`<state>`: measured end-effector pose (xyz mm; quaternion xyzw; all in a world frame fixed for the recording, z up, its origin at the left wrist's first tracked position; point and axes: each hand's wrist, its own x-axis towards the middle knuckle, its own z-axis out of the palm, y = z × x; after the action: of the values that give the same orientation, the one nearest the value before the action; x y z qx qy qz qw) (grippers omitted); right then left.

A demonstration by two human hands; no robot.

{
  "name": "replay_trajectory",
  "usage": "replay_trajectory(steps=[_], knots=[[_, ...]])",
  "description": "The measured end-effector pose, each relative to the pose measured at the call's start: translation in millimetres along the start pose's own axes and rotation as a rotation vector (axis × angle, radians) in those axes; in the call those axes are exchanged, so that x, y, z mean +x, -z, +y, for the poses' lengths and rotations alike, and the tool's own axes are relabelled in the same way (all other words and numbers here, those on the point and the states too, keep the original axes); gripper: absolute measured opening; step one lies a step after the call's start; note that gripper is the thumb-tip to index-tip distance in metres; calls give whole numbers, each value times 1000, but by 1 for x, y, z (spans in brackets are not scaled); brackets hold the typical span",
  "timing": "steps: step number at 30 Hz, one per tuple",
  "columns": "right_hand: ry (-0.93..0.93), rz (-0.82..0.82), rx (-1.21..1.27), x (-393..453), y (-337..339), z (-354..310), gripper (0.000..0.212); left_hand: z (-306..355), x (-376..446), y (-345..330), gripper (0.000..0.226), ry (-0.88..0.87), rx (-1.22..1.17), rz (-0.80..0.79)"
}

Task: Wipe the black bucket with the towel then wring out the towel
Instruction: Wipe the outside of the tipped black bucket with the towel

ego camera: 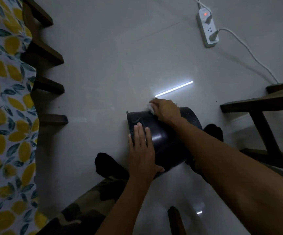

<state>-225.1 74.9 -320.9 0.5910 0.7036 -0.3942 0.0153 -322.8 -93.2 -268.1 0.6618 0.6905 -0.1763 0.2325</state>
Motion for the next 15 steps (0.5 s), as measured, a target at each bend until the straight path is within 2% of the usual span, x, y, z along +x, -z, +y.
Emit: replay_trajectory(steps=[5, 11, 15], knots=[[123, 153, 139, -56, 19, 29, 28, 3, -1, 6, 158, 7, -8, -12], [290, -42, 207, -74, -6, 2, 24, 4, -3, 4, 159, 12, 57, -14], [292, -60, 54, -35, -22, -29, 30, 5, -6, -5, 160, 25, 56, -26]])
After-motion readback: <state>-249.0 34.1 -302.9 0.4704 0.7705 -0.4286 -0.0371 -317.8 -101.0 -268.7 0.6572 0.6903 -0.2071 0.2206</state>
